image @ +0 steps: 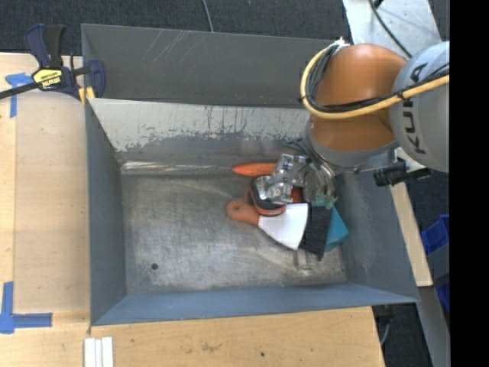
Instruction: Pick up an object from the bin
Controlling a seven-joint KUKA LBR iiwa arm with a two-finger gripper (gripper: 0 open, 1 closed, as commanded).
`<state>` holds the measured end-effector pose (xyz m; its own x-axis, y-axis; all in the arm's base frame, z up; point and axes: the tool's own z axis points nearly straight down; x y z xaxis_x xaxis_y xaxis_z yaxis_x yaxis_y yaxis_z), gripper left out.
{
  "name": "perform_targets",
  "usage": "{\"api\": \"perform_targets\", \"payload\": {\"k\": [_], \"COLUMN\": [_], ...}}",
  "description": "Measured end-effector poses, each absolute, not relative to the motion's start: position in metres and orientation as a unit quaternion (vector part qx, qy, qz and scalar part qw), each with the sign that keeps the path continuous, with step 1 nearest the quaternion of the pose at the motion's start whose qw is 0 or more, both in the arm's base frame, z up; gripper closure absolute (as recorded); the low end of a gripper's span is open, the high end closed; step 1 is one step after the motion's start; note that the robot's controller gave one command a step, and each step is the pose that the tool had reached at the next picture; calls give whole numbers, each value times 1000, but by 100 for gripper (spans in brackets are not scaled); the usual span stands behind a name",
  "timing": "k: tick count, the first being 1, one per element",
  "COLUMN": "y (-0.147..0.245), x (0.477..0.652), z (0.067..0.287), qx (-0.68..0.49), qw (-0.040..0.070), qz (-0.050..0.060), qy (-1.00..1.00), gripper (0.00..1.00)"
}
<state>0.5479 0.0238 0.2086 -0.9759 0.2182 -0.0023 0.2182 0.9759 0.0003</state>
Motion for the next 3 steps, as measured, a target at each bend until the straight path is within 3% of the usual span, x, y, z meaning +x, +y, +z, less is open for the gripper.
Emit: {"api": "perform_targets", "payload": {"k": [1,2,3], "y": [24,29,39], "x": [548,556,538], "z": [208,189,133], "qx": [110,46,39], "qw": [2,-4,-1], "qz": [0,-1,0], "qy": [994,999,999], "gripper": [100,100,0]}}
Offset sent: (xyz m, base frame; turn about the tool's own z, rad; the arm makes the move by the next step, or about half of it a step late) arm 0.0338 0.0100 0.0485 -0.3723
